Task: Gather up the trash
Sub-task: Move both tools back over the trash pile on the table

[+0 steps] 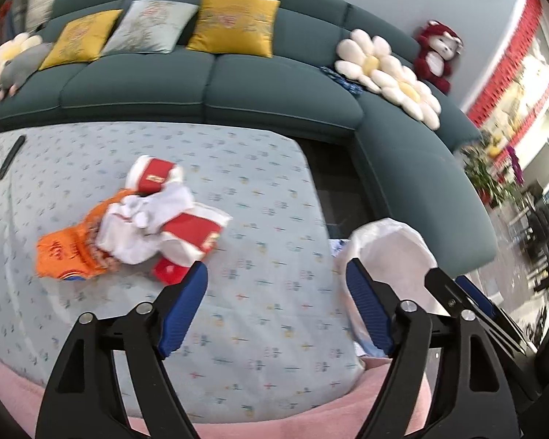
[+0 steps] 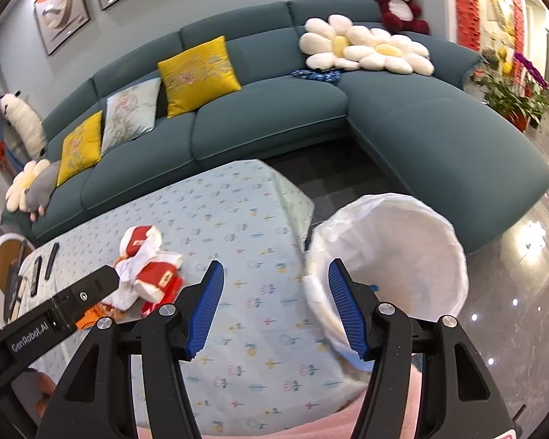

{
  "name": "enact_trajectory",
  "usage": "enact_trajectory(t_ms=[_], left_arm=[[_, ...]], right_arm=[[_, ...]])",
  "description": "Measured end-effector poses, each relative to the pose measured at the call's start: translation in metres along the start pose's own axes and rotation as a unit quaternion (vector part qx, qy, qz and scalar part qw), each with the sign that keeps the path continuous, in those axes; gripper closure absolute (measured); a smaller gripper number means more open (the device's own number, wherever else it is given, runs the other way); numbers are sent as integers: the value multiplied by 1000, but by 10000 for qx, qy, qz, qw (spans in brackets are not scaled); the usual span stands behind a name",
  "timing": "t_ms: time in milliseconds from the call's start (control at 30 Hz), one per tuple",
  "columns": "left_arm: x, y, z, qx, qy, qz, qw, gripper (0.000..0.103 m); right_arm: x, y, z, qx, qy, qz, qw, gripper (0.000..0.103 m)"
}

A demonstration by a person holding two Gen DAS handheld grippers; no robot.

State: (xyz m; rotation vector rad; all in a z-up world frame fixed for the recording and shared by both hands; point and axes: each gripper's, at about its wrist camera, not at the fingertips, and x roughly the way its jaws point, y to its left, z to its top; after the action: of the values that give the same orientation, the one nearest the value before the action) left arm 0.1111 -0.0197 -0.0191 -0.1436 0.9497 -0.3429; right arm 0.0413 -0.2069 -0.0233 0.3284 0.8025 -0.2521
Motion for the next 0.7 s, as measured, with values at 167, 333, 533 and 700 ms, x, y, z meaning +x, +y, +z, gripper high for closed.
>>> enact_trajectory(t_ms=[167,333,533,700], left_arm=[[-6,41,-1,-318,-17,212,9993,27],[-7,89,-7,-775,41,425,9961,26],[-5,145,-15,-1314,168,607,9893,26],[-1,180,-22,-1593,232,794,9838,26]], right_arm=[[6,28,-7,-194,109,100,9997,45],[14,58,-16,-408,245,209,9986,45],[30,93,-26,-660,445,343,9962,45],[47,119,-36,-810,672,443,9935,45]])
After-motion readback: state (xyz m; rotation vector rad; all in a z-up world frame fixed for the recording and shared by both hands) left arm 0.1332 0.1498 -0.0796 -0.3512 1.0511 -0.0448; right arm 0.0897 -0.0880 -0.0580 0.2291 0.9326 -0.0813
